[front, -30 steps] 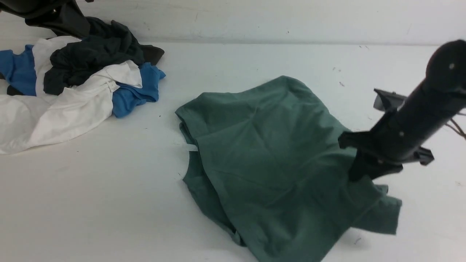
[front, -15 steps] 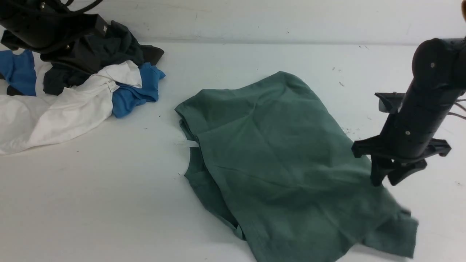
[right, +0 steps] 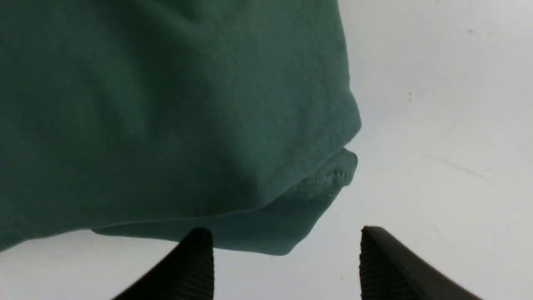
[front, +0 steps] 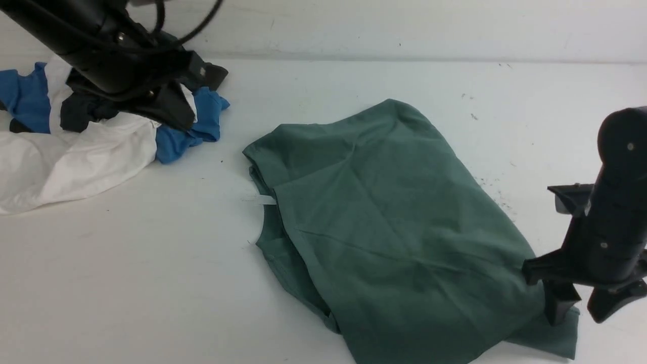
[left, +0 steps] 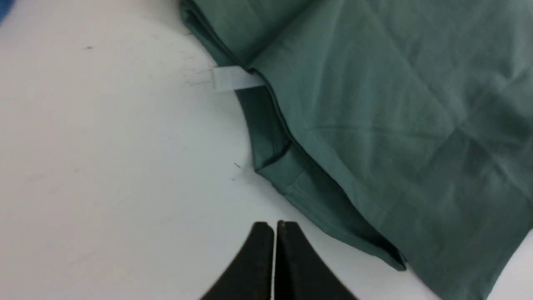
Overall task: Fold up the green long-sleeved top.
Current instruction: Use both arms simultaneously to clamp the lower edge of the clothing fabric
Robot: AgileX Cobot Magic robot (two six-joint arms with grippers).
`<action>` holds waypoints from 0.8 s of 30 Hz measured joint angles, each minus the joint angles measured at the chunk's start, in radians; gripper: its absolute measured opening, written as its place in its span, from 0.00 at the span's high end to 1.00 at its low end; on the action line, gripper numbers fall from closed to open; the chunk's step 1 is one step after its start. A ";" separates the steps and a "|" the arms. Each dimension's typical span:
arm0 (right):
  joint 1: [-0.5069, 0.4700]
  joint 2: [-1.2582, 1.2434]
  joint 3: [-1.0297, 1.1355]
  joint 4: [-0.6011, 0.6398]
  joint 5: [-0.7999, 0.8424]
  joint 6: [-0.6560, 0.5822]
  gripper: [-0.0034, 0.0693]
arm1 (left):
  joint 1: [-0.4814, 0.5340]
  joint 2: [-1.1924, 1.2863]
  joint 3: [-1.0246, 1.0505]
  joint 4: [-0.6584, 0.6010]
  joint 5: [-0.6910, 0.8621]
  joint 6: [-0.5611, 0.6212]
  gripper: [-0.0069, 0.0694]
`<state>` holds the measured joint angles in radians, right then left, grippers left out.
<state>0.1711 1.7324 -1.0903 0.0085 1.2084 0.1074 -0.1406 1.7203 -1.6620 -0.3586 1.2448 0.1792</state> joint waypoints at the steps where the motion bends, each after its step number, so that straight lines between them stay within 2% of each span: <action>1: 0.000 0.000 0.001 0.000 -0.007 -0.002 0.31 | -0.017 -0.002 0.016 0.009 0.000 0.000 0.91; 6: 0.000 0.013 0.001 0.000 -0.064 -0.013 0.21 | -0.081 -0.023 0.149 0.035 -0.008 -0.004 0.91; 17: 0.000 0.043 0.001 0.062 -0.147 -0.095 0.20 | -0.129 -0.044 0.399 -0.034 -0.018 -0.014 0.91; 21: 0.000 0.065 0.000 0.114 -0.164 -0.141 0.28 | -0.178 -0.044 0.423 -0.036 -0.048 -0.015 0.91; 22: 0.000 0.075 0.000 0.132 -0.163 -0.153 0.35 | -0.197 -0.044 0.426 -0.036 -0.061 -0.015 0.91; 23: 0.000 0.077 0.000 0.136 -0.161 -0.155 0.38 | -0.202 -0.044 0.426 -0.036 -0.062 -0.015 0.91; 24: 0.000 0.082 0.000 0.149 -0.154 -0.167 0.48 | -0.214 -0.044 0.426 -0.036 -0.067 -0.015 0.90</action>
<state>0.1711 1.8144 -1.0905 0.1575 1.0549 -0.0599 -0.3549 1.6763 -1.2359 -0.3950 1.1779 0.1641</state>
